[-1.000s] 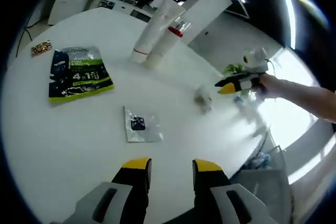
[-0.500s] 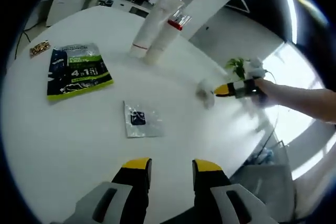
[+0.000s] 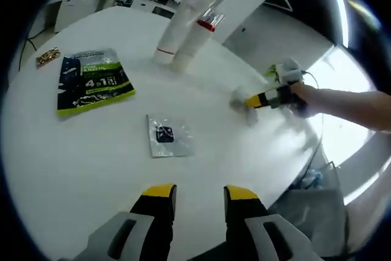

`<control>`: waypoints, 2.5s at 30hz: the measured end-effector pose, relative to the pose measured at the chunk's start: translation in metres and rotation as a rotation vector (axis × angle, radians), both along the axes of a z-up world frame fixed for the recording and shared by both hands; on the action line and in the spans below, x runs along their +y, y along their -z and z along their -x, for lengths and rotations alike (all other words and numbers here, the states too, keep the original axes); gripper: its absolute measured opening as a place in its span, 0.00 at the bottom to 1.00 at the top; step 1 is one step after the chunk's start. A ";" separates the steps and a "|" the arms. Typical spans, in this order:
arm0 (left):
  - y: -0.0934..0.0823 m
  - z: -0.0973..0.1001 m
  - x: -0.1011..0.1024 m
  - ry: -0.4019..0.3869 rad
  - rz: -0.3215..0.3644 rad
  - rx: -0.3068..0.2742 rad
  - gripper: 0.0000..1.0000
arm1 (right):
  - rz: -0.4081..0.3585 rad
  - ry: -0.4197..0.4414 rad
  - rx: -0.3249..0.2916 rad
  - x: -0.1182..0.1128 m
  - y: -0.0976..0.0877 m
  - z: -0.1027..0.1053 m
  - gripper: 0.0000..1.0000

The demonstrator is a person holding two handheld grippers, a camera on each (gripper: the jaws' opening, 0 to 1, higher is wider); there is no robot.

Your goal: Arrange the skincare products in the storage area until every visible bottle or jar stands upright without overlapping.

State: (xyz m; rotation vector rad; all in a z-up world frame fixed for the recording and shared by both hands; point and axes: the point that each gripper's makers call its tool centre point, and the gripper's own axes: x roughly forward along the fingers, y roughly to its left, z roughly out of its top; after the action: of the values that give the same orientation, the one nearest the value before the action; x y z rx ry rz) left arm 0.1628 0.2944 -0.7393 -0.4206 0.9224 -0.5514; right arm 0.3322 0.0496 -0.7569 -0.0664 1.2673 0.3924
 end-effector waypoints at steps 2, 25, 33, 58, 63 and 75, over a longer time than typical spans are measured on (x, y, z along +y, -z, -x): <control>0.000 0.000 0.001 -0.003 0.000 0.000 0.33 | 0.037 -0.043 -0.018 -0.003 0.002 -0.002 0.30; -0.016 -0.007 -0.001 -0.040 0.071 -0.044 0.33 | -0.178 -0.008 -0.189 0.032 -0.034 0.053 0.20; -0.030 -0.012 -0.007 -0.060 0.145 -0.072 0.33 | -0.306 -0.222 -0.265 0.111 -0.058 0.106 0.20; -0.082 -0.013 -0.039 -0.037 0.430 -0.129 0.26 | -0.276 -0.588 -0.386 0.218 -0.084 0.178 0.20; -0.080 -0.010 -0.038 -0.029 0.449 -0.101 0.23 | -0.256 -0.599 -0.384 0.219 -0.084 0.180 0.20; -0.078 -0.011 -0.032 0.055 0.289 -0.239 0.21 | -0.304 -0.621 -0.321 0.214 -0.084 0.183 0.24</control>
State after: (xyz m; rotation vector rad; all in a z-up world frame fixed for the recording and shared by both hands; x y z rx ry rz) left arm 0.1739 0.2622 -0.6611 -0.5766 0.6277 -0.7718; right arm 0.1495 0.2632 -0.6729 -0.2569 0.8367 1.0617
